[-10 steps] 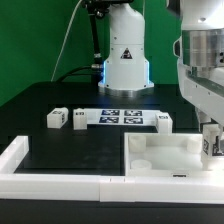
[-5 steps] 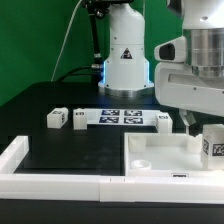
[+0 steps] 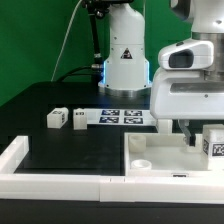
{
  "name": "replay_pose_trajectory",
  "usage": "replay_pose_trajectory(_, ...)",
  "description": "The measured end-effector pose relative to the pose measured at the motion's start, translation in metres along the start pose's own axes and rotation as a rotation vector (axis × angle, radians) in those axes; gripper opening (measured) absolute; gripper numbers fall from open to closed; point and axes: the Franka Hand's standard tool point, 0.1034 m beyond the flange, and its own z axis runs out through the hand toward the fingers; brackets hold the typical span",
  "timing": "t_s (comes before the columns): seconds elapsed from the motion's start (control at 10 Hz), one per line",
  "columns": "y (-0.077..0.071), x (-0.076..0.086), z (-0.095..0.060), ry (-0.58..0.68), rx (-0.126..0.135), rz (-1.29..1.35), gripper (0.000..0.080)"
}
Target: Assemble one leg
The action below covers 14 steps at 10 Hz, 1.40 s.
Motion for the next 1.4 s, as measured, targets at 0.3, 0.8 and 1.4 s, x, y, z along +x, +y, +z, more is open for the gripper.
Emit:
replay_pose_trajectory(0.3, 0.001, 0.000, 0.000, 0.000, -0.002, -0.033, 0.0516)
replay_pose_trajectory(0.8, 0.005, 0.001, 0.000, -0.002, 0.018, 0.079, 0.0291)
replay_pose_trajectory(1.4, 0.041, 0.001, -0.001, 0.020, -0.023, 0.837, 0.0305)
